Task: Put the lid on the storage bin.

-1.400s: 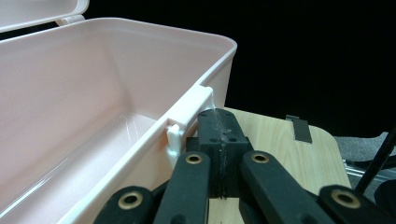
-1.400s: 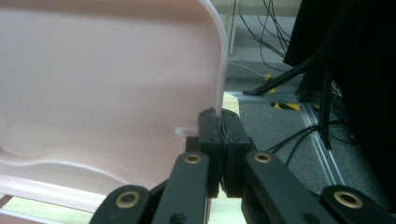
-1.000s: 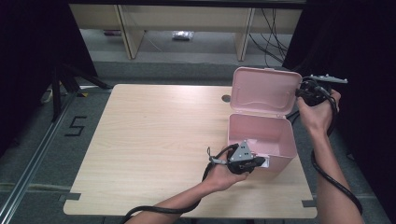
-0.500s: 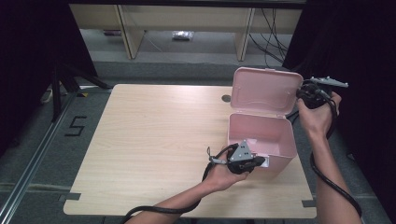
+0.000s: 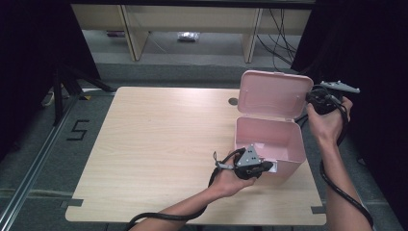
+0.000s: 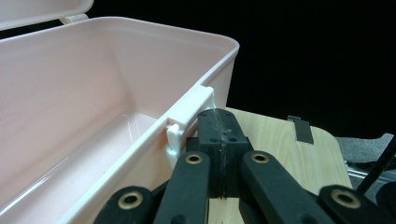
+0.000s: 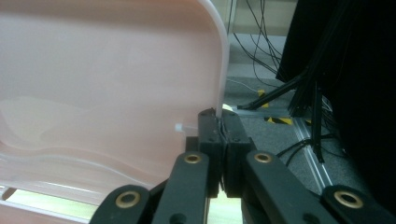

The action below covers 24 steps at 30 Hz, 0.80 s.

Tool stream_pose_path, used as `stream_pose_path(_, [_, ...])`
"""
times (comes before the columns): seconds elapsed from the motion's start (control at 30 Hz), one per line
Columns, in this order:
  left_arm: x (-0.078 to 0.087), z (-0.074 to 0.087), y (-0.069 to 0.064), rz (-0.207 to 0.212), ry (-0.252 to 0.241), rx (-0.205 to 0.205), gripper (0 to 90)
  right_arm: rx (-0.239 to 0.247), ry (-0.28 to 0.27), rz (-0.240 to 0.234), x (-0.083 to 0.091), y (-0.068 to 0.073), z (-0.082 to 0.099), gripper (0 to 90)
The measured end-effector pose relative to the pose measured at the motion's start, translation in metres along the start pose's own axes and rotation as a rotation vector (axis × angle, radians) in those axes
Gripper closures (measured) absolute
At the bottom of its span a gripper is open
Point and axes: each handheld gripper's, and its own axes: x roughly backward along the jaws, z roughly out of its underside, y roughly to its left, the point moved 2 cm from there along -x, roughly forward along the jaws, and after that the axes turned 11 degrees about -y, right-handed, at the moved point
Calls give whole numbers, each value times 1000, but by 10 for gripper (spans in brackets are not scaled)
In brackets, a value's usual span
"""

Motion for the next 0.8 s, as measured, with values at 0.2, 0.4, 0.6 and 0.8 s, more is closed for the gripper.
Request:
stream_pose_path(0.2, [0,0,0,-1,-1,0,900,-2,-12,1,2,0,1,898])
stream_pose_path(0.4, [0,0,1,-3,1,-3,900,-6,-23,3,2,1,3,898])
stream_pose_path(0.6, [0,0,0,-3,2,-3,900,8,-37,-3,3,0,5,898])
stream_pose_path(0.8, [0,0,0,-5,3,-1,900,13,-51,1,6,1,6,898])
